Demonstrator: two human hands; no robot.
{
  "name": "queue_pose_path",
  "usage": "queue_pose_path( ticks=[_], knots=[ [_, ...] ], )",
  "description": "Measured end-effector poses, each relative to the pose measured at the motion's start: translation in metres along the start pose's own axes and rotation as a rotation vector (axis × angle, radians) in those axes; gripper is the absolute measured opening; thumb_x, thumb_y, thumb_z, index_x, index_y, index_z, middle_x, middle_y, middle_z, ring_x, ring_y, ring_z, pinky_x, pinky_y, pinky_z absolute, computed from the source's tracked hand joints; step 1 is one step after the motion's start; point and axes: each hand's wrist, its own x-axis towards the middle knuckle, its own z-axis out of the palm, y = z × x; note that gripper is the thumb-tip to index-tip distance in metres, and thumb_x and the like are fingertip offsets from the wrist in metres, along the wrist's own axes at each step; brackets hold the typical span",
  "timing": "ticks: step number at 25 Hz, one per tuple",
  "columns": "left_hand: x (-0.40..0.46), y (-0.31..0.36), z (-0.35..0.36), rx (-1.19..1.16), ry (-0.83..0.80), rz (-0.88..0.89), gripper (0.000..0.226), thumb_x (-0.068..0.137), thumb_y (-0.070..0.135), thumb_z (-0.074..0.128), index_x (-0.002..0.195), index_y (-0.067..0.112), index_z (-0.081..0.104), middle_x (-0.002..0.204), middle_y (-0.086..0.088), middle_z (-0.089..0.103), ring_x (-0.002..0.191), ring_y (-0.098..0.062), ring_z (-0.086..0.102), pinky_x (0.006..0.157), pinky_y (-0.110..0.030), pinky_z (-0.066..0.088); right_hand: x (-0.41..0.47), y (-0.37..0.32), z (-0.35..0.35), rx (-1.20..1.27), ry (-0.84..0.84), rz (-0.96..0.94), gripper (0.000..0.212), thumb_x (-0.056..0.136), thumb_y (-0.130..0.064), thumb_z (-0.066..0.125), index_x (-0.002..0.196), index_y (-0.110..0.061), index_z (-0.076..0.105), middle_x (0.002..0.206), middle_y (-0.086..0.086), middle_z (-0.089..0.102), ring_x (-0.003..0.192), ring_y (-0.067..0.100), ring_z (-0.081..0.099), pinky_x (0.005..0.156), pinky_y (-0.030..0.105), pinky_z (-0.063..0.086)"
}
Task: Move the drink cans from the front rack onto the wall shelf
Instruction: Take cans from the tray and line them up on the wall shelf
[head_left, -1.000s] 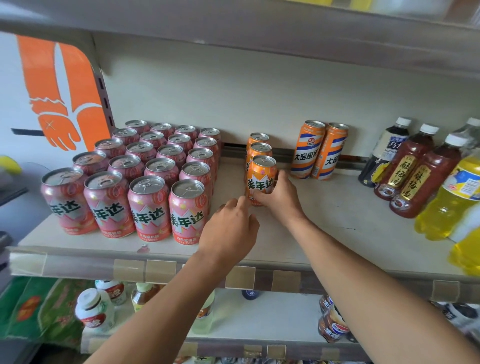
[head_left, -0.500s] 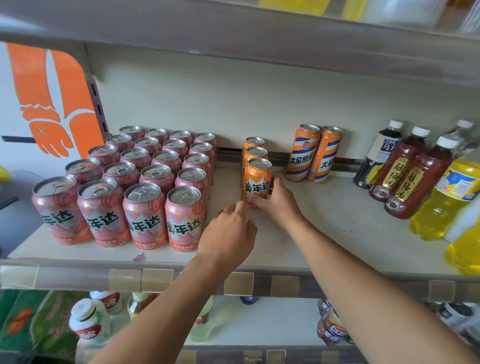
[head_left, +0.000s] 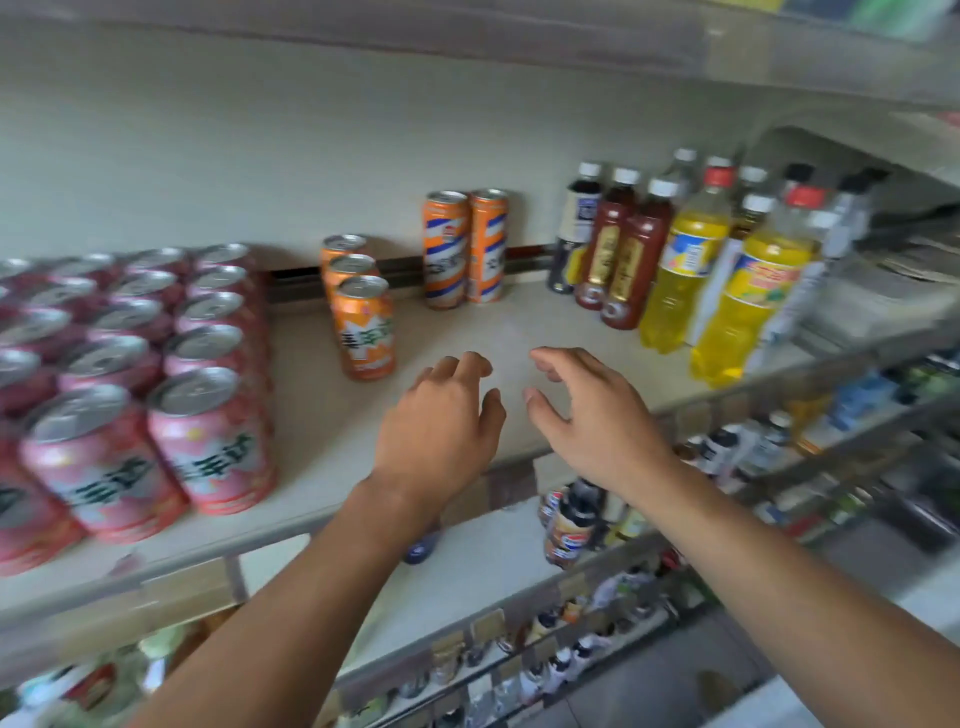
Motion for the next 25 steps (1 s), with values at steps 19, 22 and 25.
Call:
queue_pose_path(
  ticks=[19, 22, 25],
  knots=[
    [-0.103, 0.330, 0.221, -0.382, -0.603, 0.701, 0.029, 0.097, 0.034, 0.046, 0.122, 0.021, 0.052, 0.116, -0.002, 0.059, 0.103, -0.025, 0.059, 0.080, -0.041, 0.051, -0.331, 0.193, -0.187, -0.283, 0.028, 0.923, 0.041, 0.098, -0.033, 0.053, 0.136, -0.020, 0.053, 0.130, 0.000, 0.059, 0.112, 0.016, 0.060, 0.095, 0.033, 0.048],
    [-0.121, 0.364, 0.251, -0.377, -0.655, 0.729, 0.031, 0.098, 0.035, 0.046, 0.125, 0.022, 0.051, 0.118, 0.000, 0.059, 0.105, -0.023, 0.059, 0.081, -0.039, 0.049, -0.370, 0.223, -0.201, -0.280, 0.043, 1.030, 0.041, 0.097, -0.031, 0.056, 0.135, -0.017, 0.054, 0.126, 0.003, 0.063, 0.107, 0.017, 0.062, 0.092, 0.030, 0.050],
    [-0.135, 0.390, 0.284, -0.386, -0.696, 0.764, 0.031, 0.096, 0.033, 0.048, 0.123, 0.019, 0.053, 0.115, -0.003, 0.062, 0.103, -0.025, 0.061, 0.081, -0.040, 0.052, -0.400, 0.258, -0.208, -0.270, 0.043, 1.146, 0.042, 0.097, -0.028, 0.057, 0.135, -0.012, 0.054, 0.126, 0.010, 0.064, 0.110, 0.024, 0.062, 0.093, 0.028, 0.045]
  ],
)
